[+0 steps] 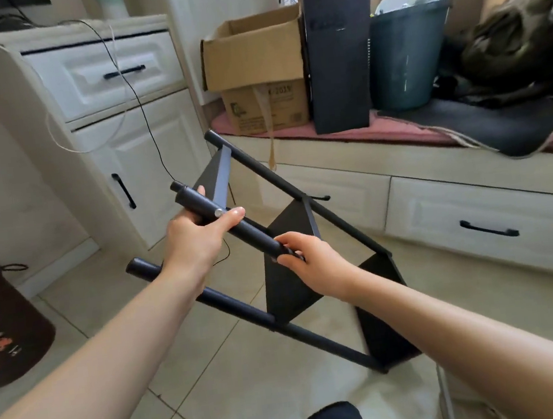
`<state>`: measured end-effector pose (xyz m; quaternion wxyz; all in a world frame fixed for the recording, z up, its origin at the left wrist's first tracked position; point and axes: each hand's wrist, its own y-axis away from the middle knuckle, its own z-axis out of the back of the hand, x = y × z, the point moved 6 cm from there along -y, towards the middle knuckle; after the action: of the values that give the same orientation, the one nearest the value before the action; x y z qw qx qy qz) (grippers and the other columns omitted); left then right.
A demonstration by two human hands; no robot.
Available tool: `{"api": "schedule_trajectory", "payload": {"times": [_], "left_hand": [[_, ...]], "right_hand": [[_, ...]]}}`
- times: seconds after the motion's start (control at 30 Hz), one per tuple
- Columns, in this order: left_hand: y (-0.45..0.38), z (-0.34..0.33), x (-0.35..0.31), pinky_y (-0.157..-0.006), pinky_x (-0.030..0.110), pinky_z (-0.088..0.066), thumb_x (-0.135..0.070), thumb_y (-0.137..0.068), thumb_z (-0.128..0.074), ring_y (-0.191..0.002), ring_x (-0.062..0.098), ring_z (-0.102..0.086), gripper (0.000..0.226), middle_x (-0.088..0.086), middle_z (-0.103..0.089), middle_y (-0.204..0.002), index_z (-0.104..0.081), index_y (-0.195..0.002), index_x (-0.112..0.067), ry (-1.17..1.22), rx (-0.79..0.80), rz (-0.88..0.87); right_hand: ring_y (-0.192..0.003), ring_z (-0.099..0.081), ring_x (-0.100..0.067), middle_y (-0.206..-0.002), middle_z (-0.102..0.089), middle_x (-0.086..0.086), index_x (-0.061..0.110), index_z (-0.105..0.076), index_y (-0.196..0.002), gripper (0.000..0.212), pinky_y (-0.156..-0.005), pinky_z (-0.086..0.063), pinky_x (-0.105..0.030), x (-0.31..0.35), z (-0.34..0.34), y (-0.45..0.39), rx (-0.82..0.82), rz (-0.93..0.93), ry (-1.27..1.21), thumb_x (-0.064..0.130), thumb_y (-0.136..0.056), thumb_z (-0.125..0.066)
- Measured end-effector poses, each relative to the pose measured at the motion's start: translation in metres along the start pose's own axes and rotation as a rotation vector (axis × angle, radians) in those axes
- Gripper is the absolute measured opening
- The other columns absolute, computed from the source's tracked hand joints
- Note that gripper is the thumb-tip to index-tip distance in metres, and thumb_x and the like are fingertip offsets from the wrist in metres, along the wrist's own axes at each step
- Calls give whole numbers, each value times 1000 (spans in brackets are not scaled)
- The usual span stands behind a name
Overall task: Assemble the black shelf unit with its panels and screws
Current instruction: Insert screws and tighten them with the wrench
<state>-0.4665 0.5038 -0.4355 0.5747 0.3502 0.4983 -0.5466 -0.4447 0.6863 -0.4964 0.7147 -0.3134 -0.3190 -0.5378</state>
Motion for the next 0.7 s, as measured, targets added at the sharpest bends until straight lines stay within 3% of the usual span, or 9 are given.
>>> {"api": "schedule_trajectory", "payload": {"times": [0.13,0.2,0.33,0.53,0.7], "left_hand": [[-9,-8,-30,-107,29,-35,-42,-81,-81,-127,13,-50,85,-11,-57,-128,-38,-154,-29,-97,3,-56],[-10,-12,-45,-119,44,-30,-45,-81,-80,-138,22,-44,84,-6,-58,-137,-38,-153,-31,-168,10,-93],[-4,-15,-70,-121,51,-24,-41,-82,-81,-134,24,-49,74,-11,-58,-119,-47,-146,-28,-224,28,-160],[16,-1,-95,-120,53,-24,-38,-81,-81,-135,22,-48,73,-14,-55,-125,-47,-145,-33,-373,125,-262],[36,11,-101,-121,56,-20,-41,-78,-82,-130,12,-51,73,-31,-52,-113,-48,-143,-39,-468,268,-332]], "right_hand": [[-113,-59,-14,-120,-64,1,19,-53,-135,34,-100,-48,-31,3,12,4,-103,-5,-44,19,-101,-53],[-112,-60,-12,-118,-65,3,19,-53,-134,33,-101,-50,-33,6,16,7,-124,-2,-78,20,-101,-54],[-108,-63,-8,-113,-67,4,20,-55,-129,29,-100,-52,-36,10,19,13,-131,5,-158,20,-100,-56],[-98,-70,-8,-106,-72,4,24,-58,-118,26,-91,-58,-36,25,7,22,-58,-7,-276,21,-94,-66],[-90,-72,-7,-100,-73,4,24,-63,-109,30,-84,-60,-31,36,-2,27,24,-22,-210,23,-83,-79]]}}
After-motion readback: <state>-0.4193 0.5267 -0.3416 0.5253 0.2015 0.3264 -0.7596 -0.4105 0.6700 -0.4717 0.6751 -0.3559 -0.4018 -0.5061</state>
